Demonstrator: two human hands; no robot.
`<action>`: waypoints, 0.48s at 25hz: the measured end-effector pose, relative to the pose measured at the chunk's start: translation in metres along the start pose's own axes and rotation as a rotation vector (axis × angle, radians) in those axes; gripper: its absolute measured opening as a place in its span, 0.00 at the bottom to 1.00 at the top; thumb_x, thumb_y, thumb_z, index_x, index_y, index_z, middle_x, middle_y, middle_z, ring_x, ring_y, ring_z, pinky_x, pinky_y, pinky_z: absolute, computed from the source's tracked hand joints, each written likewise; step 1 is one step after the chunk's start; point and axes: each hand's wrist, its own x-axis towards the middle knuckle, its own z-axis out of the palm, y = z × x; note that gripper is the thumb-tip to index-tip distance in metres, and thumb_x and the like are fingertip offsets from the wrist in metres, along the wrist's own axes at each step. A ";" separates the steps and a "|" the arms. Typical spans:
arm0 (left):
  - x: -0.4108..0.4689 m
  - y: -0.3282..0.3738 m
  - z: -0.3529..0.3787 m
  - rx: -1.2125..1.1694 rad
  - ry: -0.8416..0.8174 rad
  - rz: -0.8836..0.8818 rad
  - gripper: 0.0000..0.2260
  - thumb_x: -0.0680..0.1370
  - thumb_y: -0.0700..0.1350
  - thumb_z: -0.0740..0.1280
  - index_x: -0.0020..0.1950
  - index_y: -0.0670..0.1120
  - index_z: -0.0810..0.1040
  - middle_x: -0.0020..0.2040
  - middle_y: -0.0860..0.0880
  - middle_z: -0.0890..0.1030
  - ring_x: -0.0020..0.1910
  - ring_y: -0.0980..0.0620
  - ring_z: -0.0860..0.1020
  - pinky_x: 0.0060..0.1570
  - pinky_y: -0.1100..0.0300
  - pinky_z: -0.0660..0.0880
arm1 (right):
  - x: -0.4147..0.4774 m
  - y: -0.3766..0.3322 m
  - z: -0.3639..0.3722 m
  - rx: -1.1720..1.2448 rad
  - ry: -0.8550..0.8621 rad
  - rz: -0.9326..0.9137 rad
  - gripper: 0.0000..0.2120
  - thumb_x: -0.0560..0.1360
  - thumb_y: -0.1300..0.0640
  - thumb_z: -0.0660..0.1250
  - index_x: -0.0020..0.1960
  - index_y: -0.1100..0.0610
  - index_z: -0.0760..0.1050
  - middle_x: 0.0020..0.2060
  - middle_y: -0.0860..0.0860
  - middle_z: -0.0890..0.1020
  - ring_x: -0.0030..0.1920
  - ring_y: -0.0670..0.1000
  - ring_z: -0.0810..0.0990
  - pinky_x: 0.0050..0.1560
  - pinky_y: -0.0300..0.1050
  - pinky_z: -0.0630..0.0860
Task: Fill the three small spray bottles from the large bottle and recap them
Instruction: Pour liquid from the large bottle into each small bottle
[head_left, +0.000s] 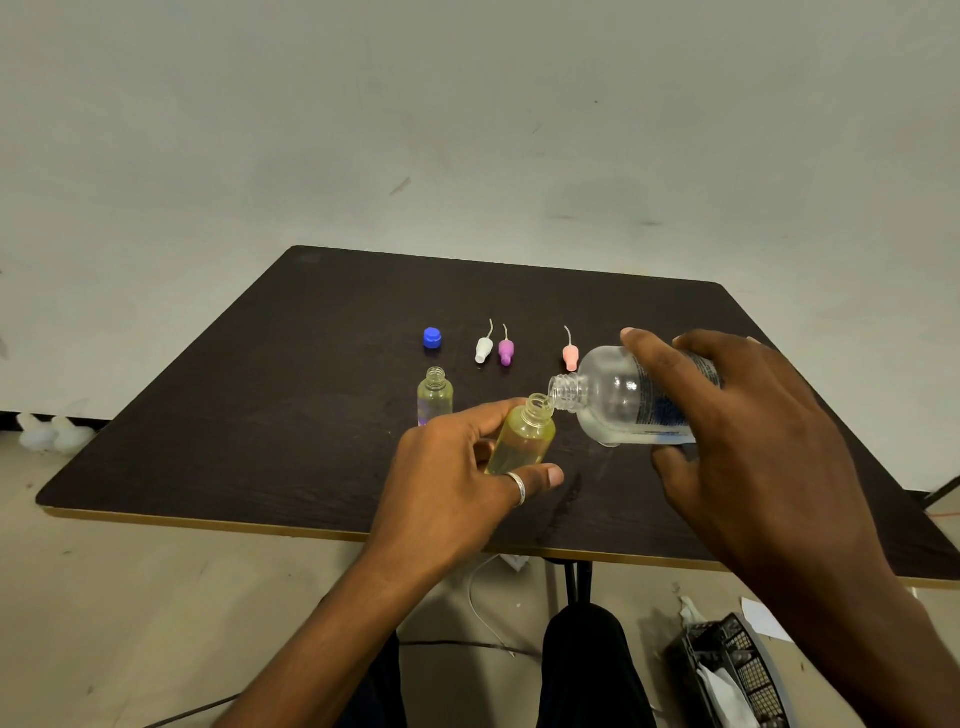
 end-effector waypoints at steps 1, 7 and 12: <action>0.000 0.000 0.000 0.000 0.000 0.000 0.21 0.69 0.53 0.78 0.61 0.62 0.80 0.46 0.69 0.82 0.49 0.69 0.80 0.48 0.76 0.74 | 0.000 0.000 0.000 0.000 0.000 -0.002 0.42 0.59 0.59 0.80 0.71 0.53 0.70 0.59 0.61 0.77 0.59 0.63 0.75 0.52 0.56 0.76; 0.000 -0.001 0.001 0.001 0.007 0.005 0.21 0.69 0.54 0.78 0.60 0.63 0.80 0.47 0.66 0.84 0.48 0.66 0.81 0.49 0.71 0.77 | 0.000 0.000 0.001 0.003 -0.008 0.003 0.42 0.59 0.59 0.80 0.71 0.53 0.70 0.59 0.61 0.77 0.59 0.63 0.75 0.51 0.56 0.76; 0.000 0.000 0.000 -0.010 0.003 0.004 0.20 0.69 0.53 0.78 0.59 0.64 0.80 0.46 0.67 0.83 0.48 0.67 0.81 0.48 0.74 0.76 | 0.000 0.000 0.000 -0.006 -0.008 0.001 0.43 0.59 0.59 0.80 0.72 0.53 0.69 0.59 0.61 0.77 0.59 0.63 0.74 0.52 0.56 0.76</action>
